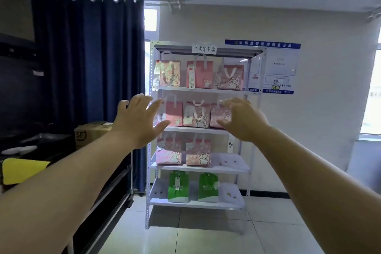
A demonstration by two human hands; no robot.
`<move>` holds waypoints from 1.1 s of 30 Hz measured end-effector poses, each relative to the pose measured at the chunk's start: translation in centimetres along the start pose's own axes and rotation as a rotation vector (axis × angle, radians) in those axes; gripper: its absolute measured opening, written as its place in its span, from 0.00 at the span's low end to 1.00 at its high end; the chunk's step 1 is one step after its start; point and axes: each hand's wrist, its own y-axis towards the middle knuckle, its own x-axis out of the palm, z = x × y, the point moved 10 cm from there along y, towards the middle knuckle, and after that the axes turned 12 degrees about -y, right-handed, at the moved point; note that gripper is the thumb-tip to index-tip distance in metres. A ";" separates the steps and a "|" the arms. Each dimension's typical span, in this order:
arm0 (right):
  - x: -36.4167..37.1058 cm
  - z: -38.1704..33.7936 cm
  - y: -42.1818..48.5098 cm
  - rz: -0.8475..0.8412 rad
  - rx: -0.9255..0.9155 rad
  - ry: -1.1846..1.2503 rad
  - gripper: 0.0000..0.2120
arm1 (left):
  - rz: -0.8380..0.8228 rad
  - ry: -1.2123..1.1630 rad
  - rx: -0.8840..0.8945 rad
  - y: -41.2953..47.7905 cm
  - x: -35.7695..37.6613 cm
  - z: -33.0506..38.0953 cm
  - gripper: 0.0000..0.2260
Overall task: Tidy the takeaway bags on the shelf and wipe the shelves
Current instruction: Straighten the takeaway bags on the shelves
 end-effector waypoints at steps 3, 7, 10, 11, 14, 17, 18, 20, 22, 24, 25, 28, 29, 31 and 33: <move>2.8 0.1 3.2 -0.035 0.014 0.058 0.29 | 0.028 0.022 -0.021 2.4 1.7 -2.2 0.30; 6.7 -0.5 8.6 -0.034 -0.001 0.077 0.28 | 0.037 -0.014 -0.076 6.6 5.0 -6.2 0.29; 9.5 -0.9 13.4 -0.002 0.001 0.074 0.28 | 0.051 -0.002 -0.089 10.5 7.5 -9.0 0.28; 10.4 -1.0 15.1 0.009 -0.001 0.081 0.28 | 0.058 -0.009 -0.091 11.9 8.4 -10.0 0.28; 13.4 -1.0 20.1 0.026 0.005 0.121 0.27 | 0.064 -0.002 -0.087 16.0 11.7 -12.8 0.28; 17.0 -0.9 24.3 0.028 -0.002 0.148 0.26 | 0.052 -0.011 -0.104 19.4 15.3 -15.4 0.28; 18.2 -0.7 25.6 0.023 -0.004 0.149 0.26 | 0.047 -0.021 -0.109 20.4 16.7 -16.1 0.28; 20.8 -0.5 27.8 0.018 -0.018 0.151 0.26 | 0.038 -0.035 -0.114 22.4 19.3 -17.4 0.28; 23.3 -0.1 30.1 0.014 -0.026 0.159 0.26 | 0.028 -0.041 -0.120 24.4 21.8 -18.6 0.27; 25.8 0.5 32.4 0.009 -0.015 0.167 0.25 | 0.026 -0.046 -0.120 26.4 24.3 -19.6 0.27; 27.1 0.8 33.6 0.007 -0.013 0.166 0.25 | 0.028 -0.045 -0.119 27.5 25.5 -20.0 0.27; 30.5 1.7 37.5 0.020 -0.017 0.175 0.25 | 0.051 -0.043 -0.111 30.5 29.1 -21.1 0.27; 31.3 1.9 38.6 0.030 -0.021 0.182 0.24 | 0.054 -0.042 -0.107 31.3 30.0 -21.5 0.27; 33.6 2.5 41.5 0.040 -0.032 0.193 0.23 | 0.053 -0.020 -0.098 33.6 32.4 -22.3 0.27; 36.0 3.0 44.9 0.044 -0.050 0.200 0.23 | 0.062 0.001 -0.100 36.5 34.8 -23.5 0.27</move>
